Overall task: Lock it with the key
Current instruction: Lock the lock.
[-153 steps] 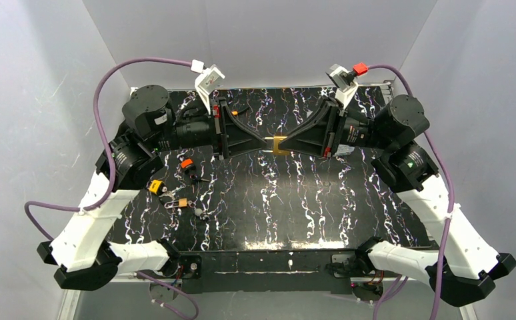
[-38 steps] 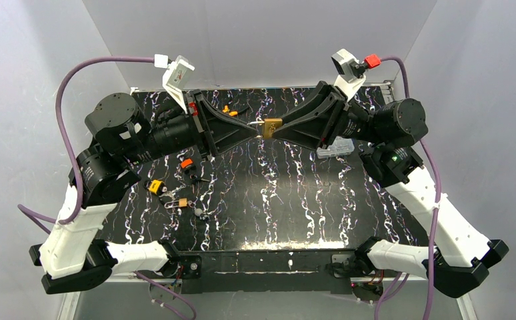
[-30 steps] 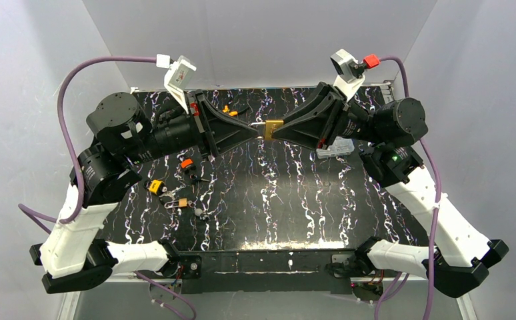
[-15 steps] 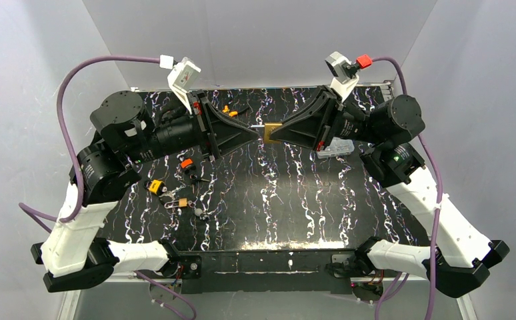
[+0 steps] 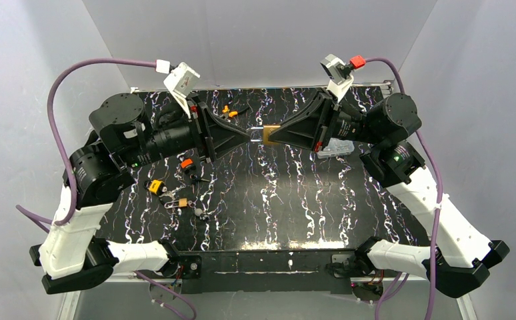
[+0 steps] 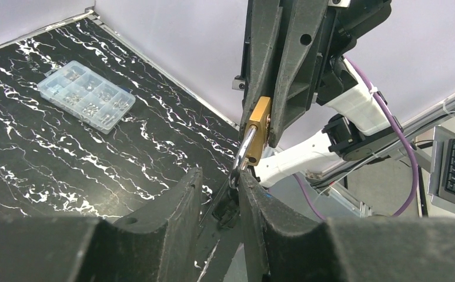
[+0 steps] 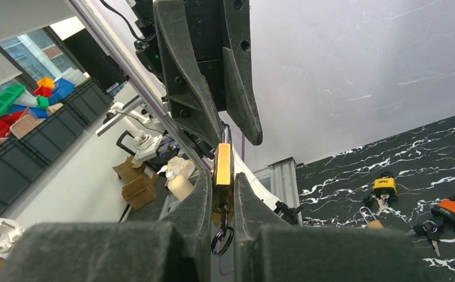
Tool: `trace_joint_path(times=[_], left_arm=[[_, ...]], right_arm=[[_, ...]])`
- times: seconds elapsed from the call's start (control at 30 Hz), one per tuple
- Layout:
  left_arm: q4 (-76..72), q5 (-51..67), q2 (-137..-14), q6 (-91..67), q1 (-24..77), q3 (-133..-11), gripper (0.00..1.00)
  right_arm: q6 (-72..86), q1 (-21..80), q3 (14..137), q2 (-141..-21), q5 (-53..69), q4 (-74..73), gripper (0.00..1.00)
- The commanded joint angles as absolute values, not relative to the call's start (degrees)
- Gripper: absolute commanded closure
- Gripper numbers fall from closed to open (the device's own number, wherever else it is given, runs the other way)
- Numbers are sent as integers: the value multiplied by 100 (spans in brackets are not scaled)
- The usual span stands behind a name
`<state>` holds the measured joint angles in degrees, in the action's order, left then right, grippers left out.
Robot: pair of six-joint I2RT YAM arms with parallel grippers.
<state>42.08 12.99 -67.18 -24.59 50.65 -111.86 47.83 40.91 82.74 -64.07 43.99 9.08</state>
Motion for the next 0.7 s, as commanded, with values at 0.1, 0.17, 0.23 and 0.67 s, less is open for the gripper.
trace_joint_path(times=[0.1,0.17,0.23,0.67], left_arm=[[4328,1281,-6681,-2248,5066,-11409,74],[4313,1319,-6697,-2241,5064,-11412,75],[4298,1361,-6711,-2242,5063,-11417,76],[4277,1515,-6807,-2266,5063,-11452,80]], right_arm=[[4879,4101,8434,-6326,4513,1151,99],[4883,4099,8437,-6332,4514,1134,99],[4884,4105,8442,-6342,4517,1123,99],[4888,4099,8429,-6355,4515,1072,99]])
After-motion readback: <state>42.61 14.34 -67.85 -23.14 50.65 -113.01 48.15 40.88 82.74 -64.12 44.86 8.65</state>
